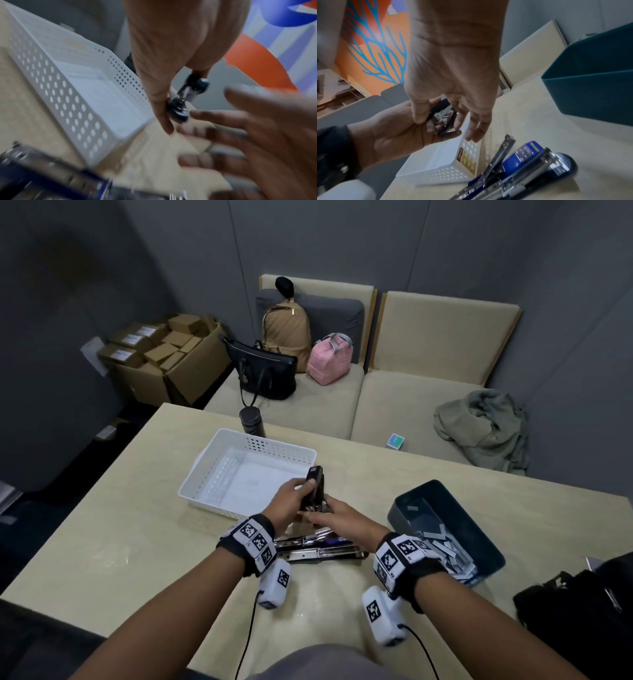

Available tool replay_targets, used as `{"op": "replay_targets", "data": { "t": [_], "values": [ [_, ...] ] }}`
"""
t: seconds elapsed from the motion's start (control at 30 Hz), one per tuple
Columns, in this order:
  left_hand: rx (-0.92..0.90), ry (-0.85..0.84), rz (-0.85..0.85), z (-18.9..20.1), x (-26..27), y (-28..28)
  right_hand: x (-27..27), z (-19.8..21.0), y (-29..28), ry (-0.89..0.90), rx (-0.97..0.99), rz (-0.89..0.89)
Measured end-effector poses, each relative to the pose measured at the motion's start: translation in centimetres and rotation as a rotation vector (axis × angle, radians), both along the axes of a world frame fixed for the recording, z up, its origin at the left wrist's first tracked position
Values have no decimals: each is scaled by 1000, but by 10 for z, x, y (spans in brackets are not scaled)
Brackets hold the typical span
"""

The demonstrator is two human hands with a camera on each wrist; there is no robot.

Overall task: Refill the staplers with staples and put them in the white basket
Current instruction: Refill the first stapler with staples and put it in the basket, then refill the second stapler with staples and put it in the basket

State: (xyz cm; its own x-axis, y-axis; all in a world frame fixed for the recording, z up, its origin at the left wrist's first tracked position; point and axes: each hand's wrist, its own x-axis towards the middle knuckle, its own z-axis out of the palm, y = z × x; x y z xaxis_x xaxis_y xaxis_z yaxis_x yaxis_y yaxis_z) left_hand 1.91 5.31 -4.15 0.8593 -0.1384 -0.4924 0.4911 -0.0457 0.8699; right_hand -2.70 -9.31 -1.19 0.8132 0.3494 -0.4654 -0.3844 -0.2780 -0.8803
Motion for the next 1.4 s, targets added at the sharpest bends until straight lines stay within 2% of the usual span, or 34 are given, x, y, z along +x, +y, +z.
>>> {"op": "replay_targets", "data": {
  "t": [0.1,0.17,0.23,0.33,0.47,0.7,0.87,0.93,1.03,1.07,1.13,1.27,1.33,1.4],
  "values": [
    [95,-90,158,7,34,16,15,-5,-9,-95,-281,72],
    [353,-162,178,7,55,31,16,-18,-21,-112,-356,9],
    [618,-156,46,1,70,46,9,-32,-34,-88,-372,-43],
    [771,-33,-171,-20,90,58,-7,-51,-54,-40,-393,-71],
    [808,15,-250,-40,99,51,-20,-71,-73,13,-410,-96],
    [958,-73,-367,-52,99,28,-21,-80,-85,-13,-444,-85],
    [937,-105,-255,-51,90,19,-22,-78,-82,-140,-552,94],
    [903,-218,-137,-42,78,10,-25,-80,-81,-165,-582,182],
    [784,-670,-6,-27,57,-6,-32,-85,-77,-171,-627,298],
    [757,-809,-32,-22,49,-11,-35,-88,-76,-178,-635,314],
    [719,-951,-169,-18,29,-22,-41,-91,-78,-220,-665,310],
    [645,-947,-629,-25,-32,-42,-56,-95,-84,-317,-797,301],
    [739,-913,-910,-44,-61,-48,-67,-96,-89,-320,-831,304],
    [840,-850,-1061,-65,-80,-48,-77,-96,-96,-318,-818,305]
  ]
}}
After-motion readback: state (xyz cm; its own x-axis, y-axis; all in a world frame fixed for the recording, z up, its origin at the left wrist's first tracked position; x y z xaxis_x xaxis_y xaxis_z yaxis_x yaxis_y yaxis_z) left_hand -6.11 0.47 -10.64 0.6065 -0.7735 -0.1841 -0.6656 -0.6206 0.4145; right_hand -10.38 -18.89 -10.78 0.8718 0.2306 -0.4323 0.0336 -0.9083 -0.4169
